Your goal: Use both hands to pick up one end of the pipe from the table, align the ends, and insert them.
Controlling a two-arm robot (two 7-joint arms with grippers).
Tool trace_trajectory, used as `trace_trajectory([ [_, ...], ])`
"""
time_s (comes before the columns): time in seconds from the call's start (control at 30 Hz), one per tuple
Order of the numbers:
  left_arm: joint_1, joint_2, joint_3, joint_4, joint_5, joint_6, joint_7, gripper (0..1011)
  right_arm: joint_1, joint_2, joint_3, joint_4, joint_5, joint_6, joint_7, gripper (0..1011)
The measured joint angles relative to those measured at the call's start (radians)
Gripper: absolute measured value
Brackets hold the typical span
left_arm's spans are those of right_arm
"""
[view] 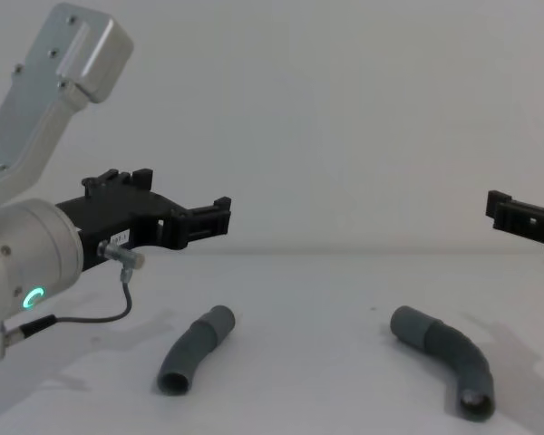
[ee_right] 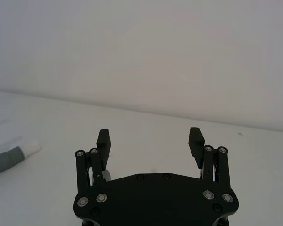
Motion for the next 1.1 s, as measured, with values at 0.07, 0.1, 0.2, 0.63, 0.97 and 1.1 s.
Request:
trace_trajectory([
  [0.07,0.005,-0.001,-0.001,0.0,0.003,-0.012,0.004,1002,0.0,0.0,0.0,0.0,0.0,0.0,0.0,1004],
  [0.1,0.006,-0.001,-0.002,0.0,0.003,-0.015,0.006,1001,0.0,0.0,0.0,0.0,0.0,0.0,0.0,1004],
  [0.2,0.009,-0.002,-0.002,-0.001,0.005,-0.021,0.008,1002,0.0,0.0,0.0,0.0,0.0,0.0,0.0,1004],
  [0.63,0.009,-0.001,-0.002,-0.001,0.005,-0.022,0.008,1002,0.0,0.0,0.0,0.0,0.0,0.0,0.0,1004],
  [0.97,0.009,-0.001,-0.002,-0.001,0.005,-0.022,0.008,1001,0.0,0.0,0.0,0.0,0.0,0.0,0.0,1004],
  [1.1,0.009,-0.001,-0.002,-0.001,0.005,-0.022,0.008,1001,0.0,0.0,0.0,0.0,0.0,0.0,0.0,1004],
])
